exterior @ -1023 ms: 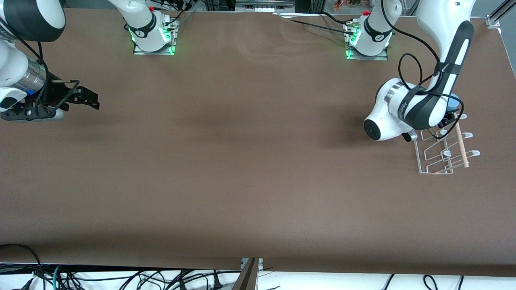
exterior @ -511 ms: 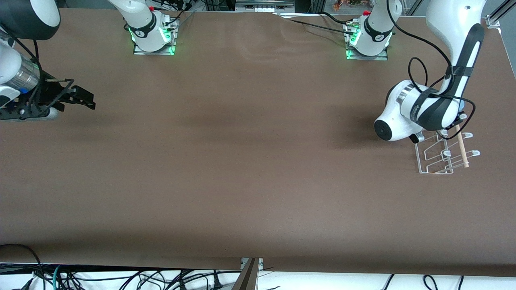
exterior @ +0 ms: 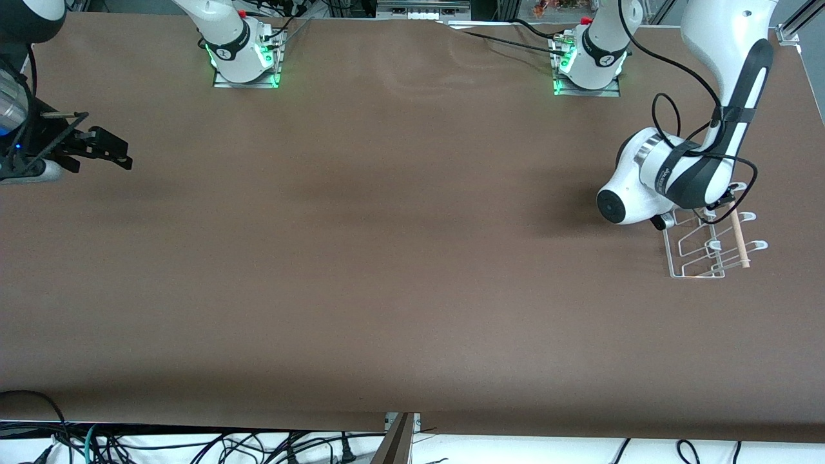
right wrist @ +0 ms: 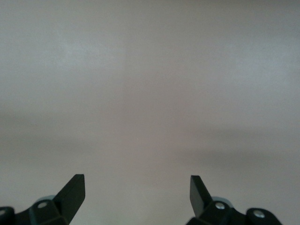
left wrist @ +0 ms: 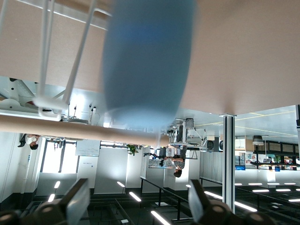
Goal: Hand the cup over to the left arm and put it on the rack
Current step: 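Lower the blue cup with the left gripper onto the wire rack, then open the left gripper and raise it away from the rack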
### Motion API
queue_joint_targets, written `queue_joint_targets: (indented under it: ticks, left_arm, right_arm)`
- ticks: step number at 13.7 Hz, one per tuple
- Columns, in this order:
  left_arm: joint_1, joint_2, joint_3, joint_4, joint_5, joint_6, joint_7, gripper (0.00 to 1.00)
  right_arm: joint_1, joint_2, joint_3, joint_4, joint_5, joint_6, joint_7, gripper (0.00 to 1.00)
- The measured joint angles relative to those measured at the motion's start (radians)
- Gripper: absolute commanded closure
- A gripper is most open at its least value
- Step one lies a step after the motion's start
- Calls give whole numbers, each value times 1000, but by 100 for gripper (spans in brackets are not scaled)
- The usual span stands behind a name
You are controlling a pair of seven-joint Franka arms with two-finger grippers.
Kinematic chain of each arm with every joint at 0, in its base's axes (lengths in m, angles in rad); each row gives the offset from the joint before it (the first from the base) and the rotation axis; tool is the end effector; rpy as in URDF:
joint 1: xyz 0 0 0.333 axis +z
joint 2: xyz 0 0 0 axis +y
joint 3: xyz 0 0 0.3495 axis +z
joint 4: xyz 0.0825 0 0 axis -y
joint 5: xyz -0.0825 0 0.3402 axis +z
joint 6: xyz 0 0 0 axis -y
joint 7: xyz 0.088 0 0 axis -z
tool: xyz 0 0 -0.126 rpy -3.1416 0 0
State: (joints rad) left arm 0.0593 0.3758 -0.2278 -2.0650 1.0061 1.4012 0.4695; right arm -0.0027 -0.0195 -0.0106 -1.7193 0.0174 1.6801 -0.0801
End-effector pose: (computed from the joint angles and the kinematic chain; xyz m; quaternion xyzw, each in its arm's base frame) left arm 0.4851 0.0431 0.3174 -0.6875 0.4115 0.4858 0.3494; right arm 0.5091 -0.0048 0.5944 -0.9994 -0.0324 0.0094 0.0092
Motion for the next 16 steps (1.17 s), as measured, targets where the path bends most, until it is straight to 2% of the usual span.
queue_joint_targets:
  ticks: [5, 11, 16]
  left_arm:
    - [0, -26, 0, 24, -30, 9, -5, 0]
    - [0, -113, -2, 197, -382, 11, -45, 0]
    - [-1, -170, -9, 363, -668, 13, -264, 0]
  right_arm:
    - [13, 1, 9, 28, 0, -7, -6, 1]
    - [31, 1, 10, 47, 0, -7, -8, 1]
    - [61, 1, 11, 47, -3, -3, -10, 1]
